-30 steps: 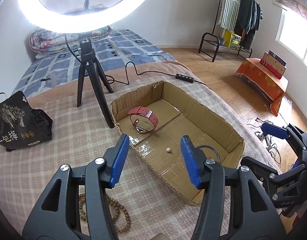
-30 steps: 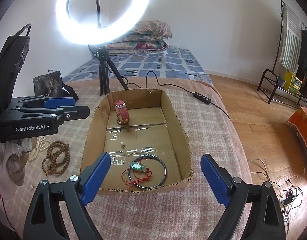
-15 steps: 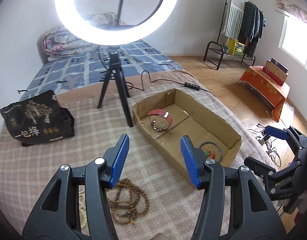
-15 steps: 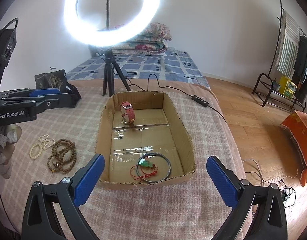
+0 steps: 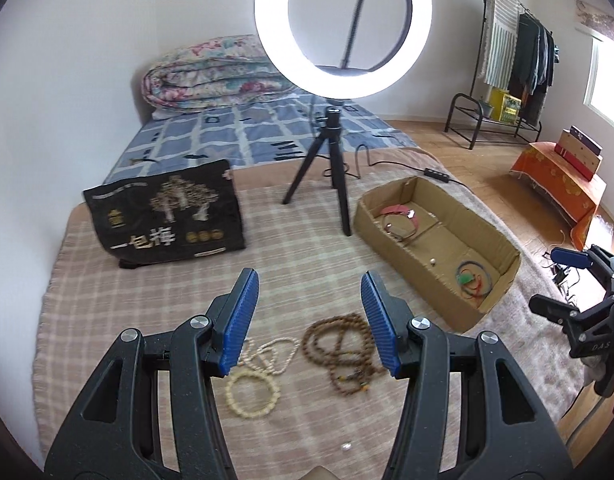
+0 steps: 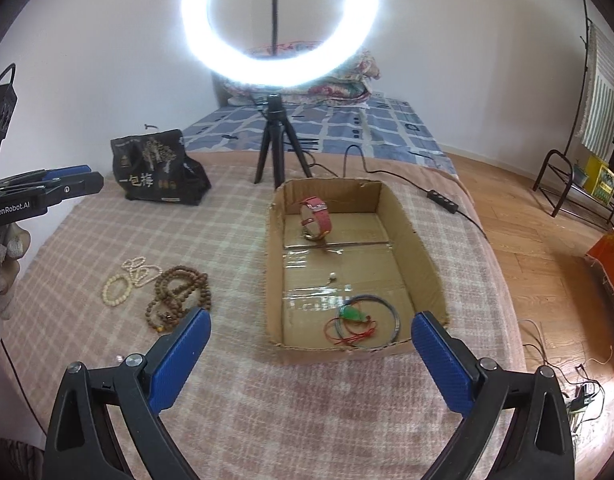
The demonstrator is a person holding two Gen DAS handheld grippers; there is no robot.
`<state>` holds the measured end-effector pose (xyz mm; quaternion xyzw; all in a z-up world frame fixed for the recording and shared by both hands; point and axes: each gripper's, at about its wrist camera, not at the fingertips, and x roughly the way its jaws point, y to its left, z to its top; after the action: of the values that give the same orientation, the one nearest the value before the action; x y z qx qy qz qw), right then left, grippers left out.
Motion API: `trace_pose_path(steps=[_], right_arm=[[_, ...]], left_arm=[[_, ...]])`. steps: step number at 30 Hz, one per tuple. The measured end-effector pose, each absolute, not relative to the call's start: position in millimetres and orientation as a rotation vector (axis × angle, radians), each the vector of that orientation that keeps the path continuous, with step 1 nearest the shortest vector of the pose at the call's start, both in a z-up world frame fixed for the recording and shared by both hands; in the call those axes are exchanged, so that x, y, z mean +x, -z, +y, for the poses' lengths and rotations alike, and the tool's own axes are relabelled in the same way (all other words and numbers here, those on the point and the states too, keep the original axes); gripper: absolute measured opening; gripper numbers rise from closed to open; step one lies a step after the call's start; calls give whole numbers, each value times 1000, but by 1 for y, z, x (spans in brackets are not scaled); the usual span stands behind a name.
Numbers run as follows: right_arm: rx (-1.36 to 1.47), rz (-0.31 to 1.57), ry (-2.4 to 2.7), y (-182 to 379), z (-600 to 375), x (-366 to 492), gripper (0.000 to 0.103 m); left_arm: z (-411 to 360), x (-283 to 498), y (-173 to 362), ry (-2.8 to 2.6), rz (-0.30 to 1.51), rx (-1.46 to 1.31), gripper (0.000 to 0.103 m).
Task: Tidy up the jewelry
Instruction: 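Withdraw both open tools from the box toward the bead strands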
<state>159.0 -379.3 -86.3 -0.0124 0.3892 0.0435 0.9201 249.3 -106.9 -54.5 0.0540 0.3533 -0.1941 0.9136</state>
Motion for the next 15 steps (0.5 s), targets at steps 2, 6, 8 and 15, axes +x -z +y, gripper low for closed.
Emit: trace_pose_path(steps=[2,6,8,15], right_arm=[[-26,803,-107,86,-371,159,93],[-14,803,-130,85,-359,162,88],[7,815,-147,86,-355,166,84],[33,857,-185,96,-333,180,78]], left_arm=[[-93,247,55,379,730,113,55],[-64,244,59,344,744,98,55],[-53,243,63,331,754,82,55],[-23,241,90,303,808,33,55]])
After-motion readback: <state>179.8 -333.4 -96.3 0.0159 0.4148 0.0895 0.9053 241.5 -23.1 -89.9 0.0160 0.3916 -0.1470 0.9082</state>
